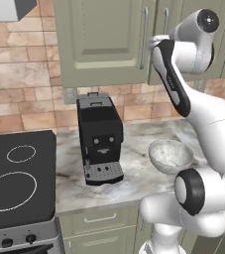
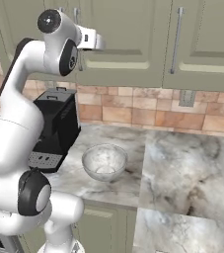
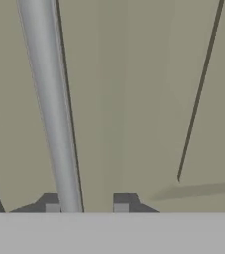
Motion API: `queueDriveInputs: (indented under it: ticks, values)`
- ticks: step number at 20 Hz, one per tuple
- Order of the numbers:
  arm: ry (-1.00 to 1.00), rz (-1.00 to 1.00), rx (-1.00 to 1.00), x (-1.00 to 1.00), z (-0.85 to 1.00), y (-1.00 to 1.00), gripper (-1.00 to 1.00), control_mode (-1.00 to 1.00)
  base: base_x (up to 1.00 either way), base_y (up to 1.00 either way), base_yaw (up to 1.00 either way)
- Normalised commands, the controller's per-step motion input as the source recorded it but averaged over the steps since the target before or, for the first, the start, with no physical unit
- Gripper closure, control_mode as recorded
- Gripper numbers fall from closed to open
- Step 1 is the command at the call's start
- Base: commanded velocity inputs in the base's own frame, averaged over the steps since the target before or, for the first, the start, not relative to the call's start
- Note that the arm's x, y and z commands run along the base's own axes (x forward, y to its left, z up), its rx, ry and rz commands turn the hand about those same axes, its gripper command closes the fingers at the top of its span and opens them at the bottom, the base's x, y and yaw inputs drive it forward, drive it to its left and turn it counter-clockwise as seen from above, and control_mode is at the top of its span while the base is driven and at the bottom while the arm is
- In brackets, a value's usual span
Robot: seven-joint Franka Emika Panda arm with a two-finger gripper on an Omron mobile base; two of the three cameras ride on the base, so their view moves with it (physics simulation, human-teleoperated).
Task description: Open the cabinet and setup a tea strainer by placing it in the bowl upright.
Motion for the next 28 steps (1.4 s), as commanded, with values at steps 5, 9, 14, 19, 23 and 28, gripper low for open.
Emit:
queueDriveInputs:
  ticks: [5,9,14,19,23,28]
  values:
    - [0.00,0.00,0.00,-0.78,0.00,-0.52,1.00,-1.00,0.00,0.00,0.00]
    - [0.00,-0.01,0.00,-0.95,0.00,-0.41,1.00,-1.00,0.00,0.00,0.00]
    - [0.00,-0.01,0.00,-0.90,0.00,-0.48,1.00,-1.00,0.00,0.00,0.00]
    - [0.00,-0.01,0.00,-0.85,0.00,-0.57,1.00,-1.00,0.00,0.00,0.00]
    - [0.00,-0.01,0.00,-0.74,0.00,-0.62,1.00,-1.00,0.00,0.00,0.00]
    - [0.00,-0.01,0.00,-0.69,0.00,-0.54,1.00,-1.00,0.00,0.00,0.00]
